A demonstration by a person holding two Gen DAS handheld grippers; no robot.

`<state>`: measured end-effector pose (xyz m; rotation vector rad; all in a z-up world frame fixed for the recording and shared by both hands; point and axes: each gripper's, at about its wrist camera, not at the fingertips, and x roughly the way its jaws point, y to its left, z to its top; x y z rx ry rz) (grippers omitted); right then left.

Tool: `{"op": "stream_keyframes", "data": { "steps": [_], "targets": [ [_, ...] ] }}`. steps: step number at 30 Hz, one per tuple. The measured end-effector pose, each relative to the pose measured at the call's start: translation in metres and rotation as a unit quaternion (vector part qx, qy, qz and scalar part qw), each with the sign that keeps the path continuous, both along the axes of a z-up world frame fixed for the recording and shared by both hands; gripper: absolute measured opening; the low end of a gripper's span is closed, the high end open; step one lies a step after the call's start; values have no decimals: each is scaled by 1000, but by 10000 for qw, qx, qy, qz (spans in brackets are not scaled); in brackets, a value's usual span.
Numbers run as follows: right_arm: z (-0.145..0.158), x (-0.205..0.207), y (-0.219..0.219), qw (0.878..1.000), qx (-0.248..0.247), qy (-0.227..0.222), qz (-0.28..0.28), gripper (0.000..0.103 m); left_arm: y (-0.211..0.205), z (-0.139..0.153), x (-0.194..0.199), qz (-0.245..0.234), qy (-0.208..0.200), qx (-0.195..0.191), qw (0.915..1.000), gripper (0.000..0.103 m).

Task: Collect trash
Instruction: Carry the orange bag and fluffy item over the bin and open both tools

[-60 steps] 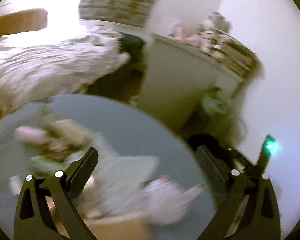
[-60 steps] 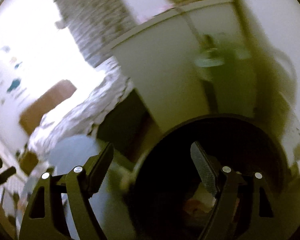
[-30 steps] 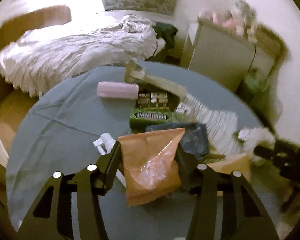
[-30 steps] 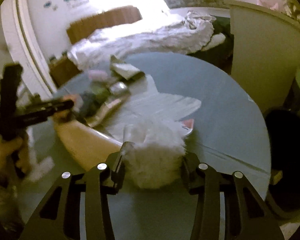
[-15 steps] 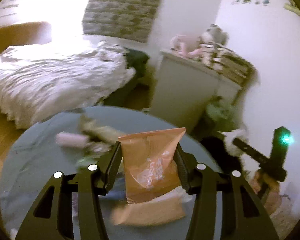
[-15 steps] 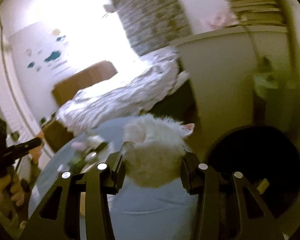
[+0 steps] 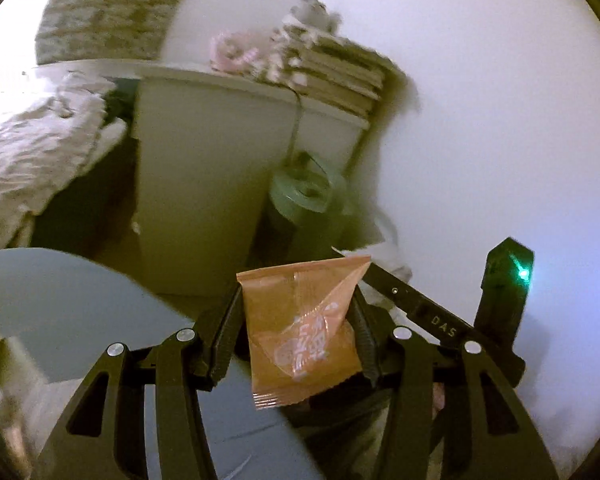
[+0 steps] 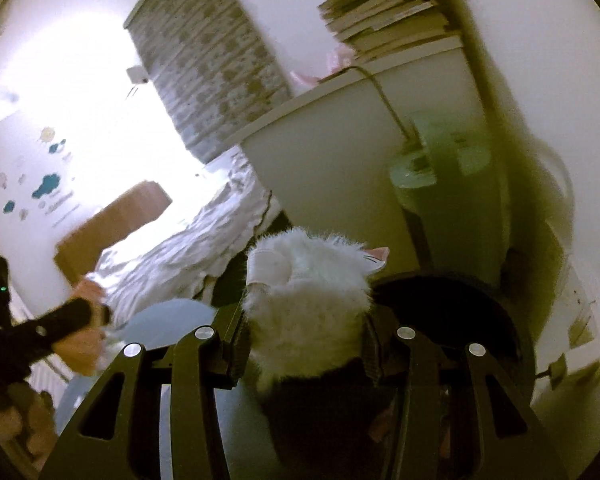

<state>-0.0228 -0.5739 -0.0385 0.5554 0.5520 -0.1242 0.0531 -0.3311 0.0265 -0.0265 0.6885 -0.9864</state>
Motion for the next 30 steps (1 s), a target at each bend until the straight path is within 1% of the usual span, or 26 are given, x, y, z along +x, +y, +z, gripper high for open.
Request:
{"op": "stream_keyframes", "data": {
  "steps": [4, 9, 13, 27, 29, 30],
  "targets": [
    [-10, 2, -20, 9997, 94, 56, -206, 45, -41, -20, 8, -180, 171, 136, 9996, 50],
    [-22, 9, -35, 9989, 118, 316, -330, 45, -69, -39, 15, -254, 315, 299, 9987, 50],
    [-26, 10, -38, 9983, 123, 431, -370, 45, -77, -44, 18, -276, 382, 356, 9983, 50],
    [-33, 11, -41, 9976, 288, 488, -392, 46, -89, -61, 23, -283, 519, 504, 9970, 51],
    [-34, 12, -42, 9976, 317, 488, -384, 47, -91, -61, 24, -292, 518, 522, 9969, 53],
    [-34, 12, -42, 9975, 315, 495, -394, 49, -92, -61, 24, -302, 493, 529, 9969, 55]
  ]
}}
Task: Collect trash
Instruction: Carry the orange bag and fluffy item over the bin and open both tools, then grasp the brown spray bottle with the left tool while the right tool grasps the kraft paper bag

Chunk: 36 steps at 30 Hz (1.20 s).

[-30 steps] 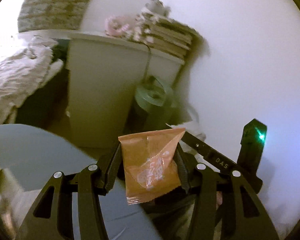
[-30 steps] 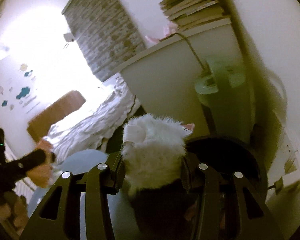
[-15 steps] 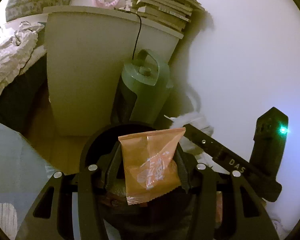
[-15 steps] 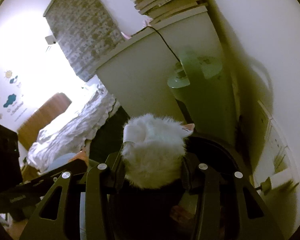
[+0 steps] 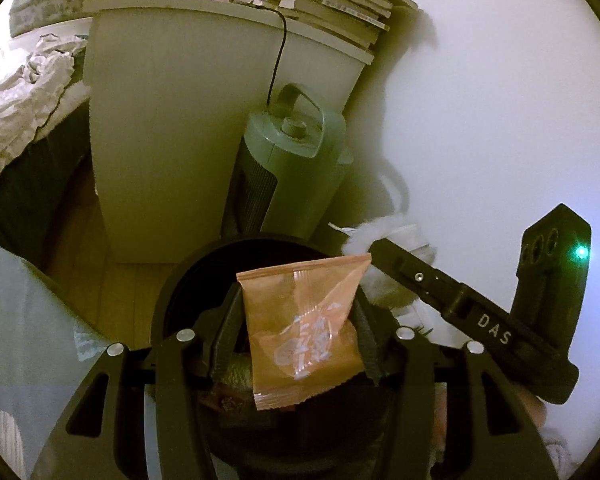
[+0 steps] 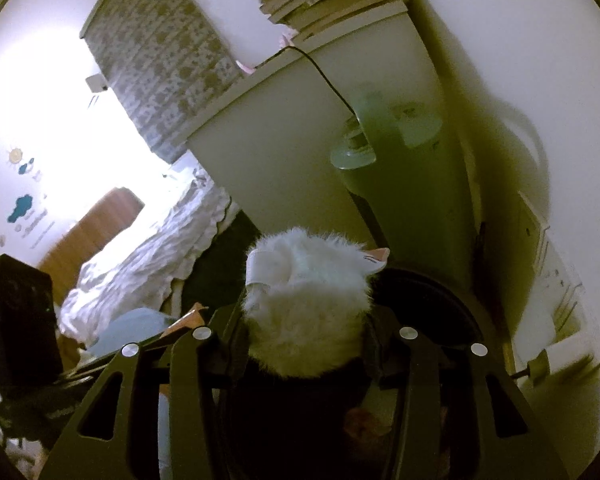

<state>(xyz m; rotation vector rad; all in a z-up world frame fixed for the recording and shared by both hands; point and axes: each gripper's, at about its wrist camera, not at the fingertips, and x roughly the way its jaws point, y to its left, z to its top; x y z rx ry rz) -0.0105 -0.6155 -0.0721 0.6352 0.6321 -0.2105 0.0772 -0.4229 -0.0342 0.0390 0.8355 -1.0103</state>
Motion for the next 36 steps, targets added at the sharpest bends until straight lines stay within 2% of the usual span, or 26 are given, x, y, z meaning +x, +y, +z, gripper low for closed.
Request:
{"op": "stream_keyframes", "data": {
  "steps": [1, 2, 3, 5, 7, 14, 20, 26, 29, 32, 36],
  "targets": [
    [0, 0, 0, 10000, 7, -2, -25, 50, -1, 0, 0, -1, -32, 22, 10000, 57],
    [0, -1, -1, 10000, 26, -31, -52, 53, -1, 0, 0, 5, -54, 31, 10000, 64],
    [0, -2, -2, 9999, 49, -62, -83, 59, -1, 0, -1, 37, -87, 60, 9999, 74],
    [0, -5, -5, 9996, 100, -169, -189, 65, 1, 1, -2, 118, -166, 58, 9998, 86],
    [0, -7, -7, 9993, 149, -231, -267, 69, 4, 2, -3, 170, -233, 1, 9996, 88],
    [-1, -8, -6, 9987, 231, -259, -364, 70, 15, 11, -6, 221, -228, -22, 9995, 88],
    [-2, -3, 2, 9992, 198, -238, -261, 73, 56, 30, -9, 555, -230, -188, 9980, 88],
    [1, 10, 26, 9999, -39, -142, 61, 73, 140, 50, -14, 1306, -304, -362, 9903, 88],
    [4, 16, 47, 9991, -254, -100, 338, 73, 193, 56, -18, 1767, -380, -314, 9830, 88],
    [9, 23, 76, 9957, -526, -86, 762, 73, 259, 57, -21, 2381, -351, -238, 9703, 88],
    [15, 27, 115, 9874, -609, -133, 1456, 73, 331, 49, -31, 3052, -281, -32, 9519, 88]
  ]
}}
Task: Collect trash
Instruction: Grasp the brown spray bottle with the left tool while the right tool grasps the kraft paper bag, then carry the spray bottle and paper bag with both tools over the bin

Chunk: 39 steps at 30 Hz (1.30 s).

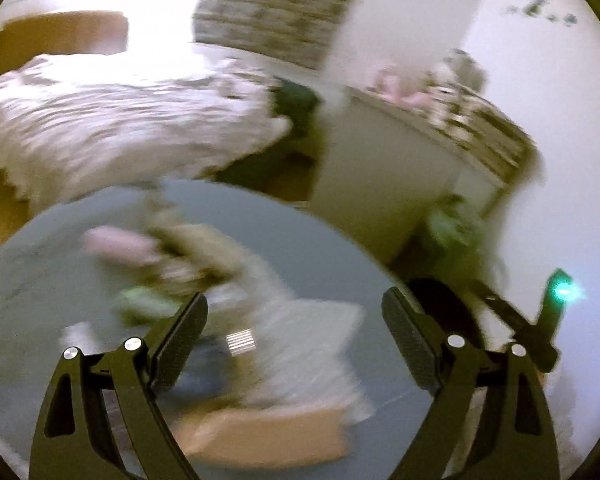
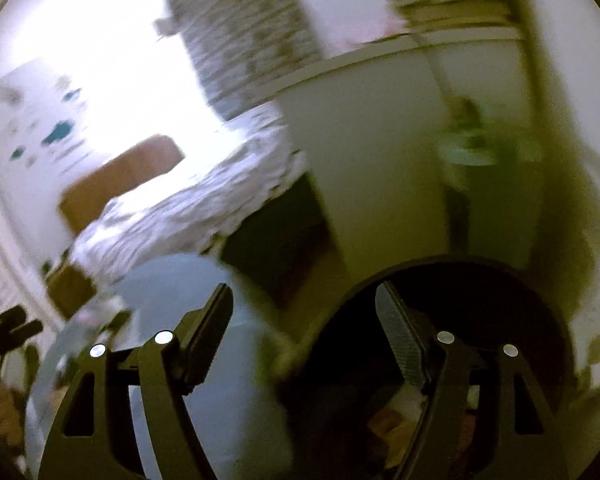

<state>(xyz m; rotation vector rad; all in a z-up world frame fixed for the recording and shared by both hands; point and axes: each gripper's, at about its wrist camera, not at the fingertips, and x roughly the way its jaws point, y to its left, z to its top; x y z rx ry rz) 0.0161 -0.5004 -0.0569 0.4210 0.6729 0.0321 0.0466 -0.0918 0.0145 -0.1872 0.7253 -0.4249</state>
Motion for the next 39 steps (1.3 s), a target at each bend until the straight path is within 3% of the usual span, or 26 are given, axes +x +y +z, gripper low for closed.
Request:
{"op": "stream_keyframes", "data": {
  "steps": [5, 8, 9, 12, 16, 21, 24, 27, 30, 33, 39],
  "targets": [
    [8, -2, 79, 9880, 211, 191, 1519, 73, 71, -26, -5, 693, 480, 259, 9961, 87],
    [19, -9, 148, 9628, -84, 259, 2689, 73, 91, -44, 1, 790, 852, 258, 9929, 86],
    [23, -11, 175, 9494, -235, 291, 3118, 73, 95, -48, 2, 765, 886, 291, 9927, 83],
    [28, -14, 229, 9206, -604, 369, 3839, 76, 90, -57, 6, 611, 988, 527, 9918, 75],
    [25, -12, 276, 8966, -941, 510, 4296, 80, 88, -74, 14, 559, 1210, 728, 9884, 63],
    [13, -6, 313, 8746, -1386, 827, 4571, 79, 87, -77, 11, 548, 995, 1104, 9874, 52],
    [2, -8, 326, 8665, -1696, 1027, 4582, 58, 93, -79, 13, 528, 988, 1064, 9880, 43],
    [-3, -13, 326, 8675, -1577, 1058, 4597, 43, 100, -79, 13, 472, 1001, 928, 9895, 38],
    [0, -15, 315, 8777, -1319, 1029, 4490, 40, 108, -79, 10, 397, 1008, 748, 9913, 36],
    [11, -17, 295, 8926, -791, 938, 4338, 38, 123, -75, 1, 366, 972, 242, 9943, 34],
    [37, -17, 231, 9312, 319, 511, 3596, 38, 120, -53, -13, 229, 674, 82, 9974, 30]
  ]
}}
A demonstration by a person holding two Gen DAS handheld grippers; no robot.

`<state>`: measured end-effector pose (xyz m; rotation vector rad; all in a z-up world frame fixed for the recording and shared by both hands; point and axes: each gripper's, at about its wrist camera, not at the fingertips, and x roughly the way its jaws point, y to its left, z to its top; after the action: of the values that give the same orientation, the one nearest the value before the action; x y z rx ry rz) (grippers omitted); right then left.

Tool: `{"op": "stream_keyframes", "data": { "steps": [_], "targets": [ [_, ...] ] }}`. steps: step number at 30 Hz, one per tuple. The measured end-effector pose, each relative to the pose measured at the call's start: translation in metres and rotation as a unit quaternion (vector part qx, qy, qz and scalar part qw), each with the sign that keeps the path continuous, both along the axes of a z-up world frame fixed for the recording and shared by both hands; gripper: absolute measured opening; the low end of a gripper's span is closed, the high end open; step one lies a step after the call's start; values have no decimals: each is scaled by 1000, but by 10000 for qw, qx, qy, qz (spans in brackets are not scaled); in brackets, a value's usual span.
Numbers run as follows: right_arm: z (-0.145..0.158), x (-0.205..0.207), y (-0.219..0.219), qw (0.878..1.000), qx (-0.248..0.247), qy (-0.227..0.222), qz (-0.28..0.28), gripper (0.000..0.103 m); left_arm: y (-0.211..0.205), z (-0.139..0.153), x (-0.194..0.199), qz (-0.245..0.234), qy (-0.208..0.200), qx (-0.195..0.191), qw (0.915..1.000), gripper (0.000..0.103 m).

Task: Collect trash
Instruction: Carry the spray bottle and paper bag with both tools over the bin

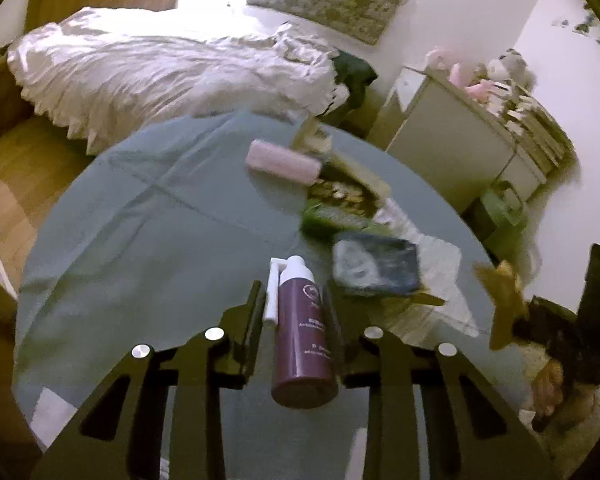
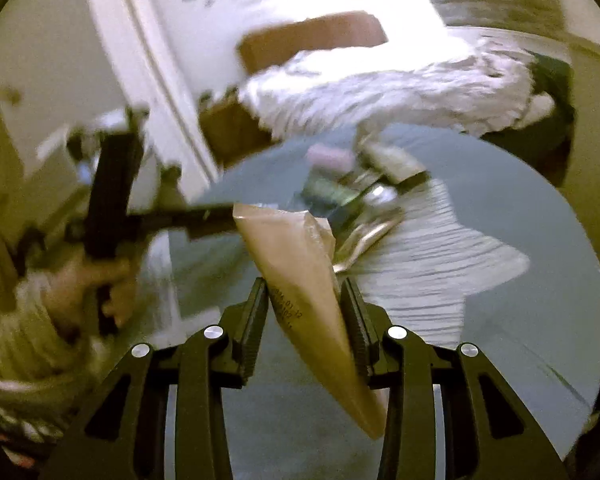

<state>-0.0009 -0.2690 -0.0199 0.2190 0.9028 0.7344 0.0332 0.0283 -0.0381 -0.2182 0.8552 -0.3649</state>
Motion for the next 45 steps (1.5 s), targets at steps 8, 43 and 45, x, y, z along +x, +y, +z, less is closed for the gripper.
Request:
{"op": "stream_keyframes", "data": {
  "steps": [8, 43, 45],
  "targets": [
    [7, -1, -94, 9903, 613, -84, -1240, 38, -27, 17, 3, -173, -170, 4, 9997, 30],
    [-68, -23, -369, 8280, 436, -240, -5585, 38, -426, 23, 37, -3228, -616, -547, 9429, 30],
    [-67, -25, -368, 8297, 398, -234, -5564, 38, -430, 18, 39, -3237, -569, -506, 9431, 30]
  ]
}}
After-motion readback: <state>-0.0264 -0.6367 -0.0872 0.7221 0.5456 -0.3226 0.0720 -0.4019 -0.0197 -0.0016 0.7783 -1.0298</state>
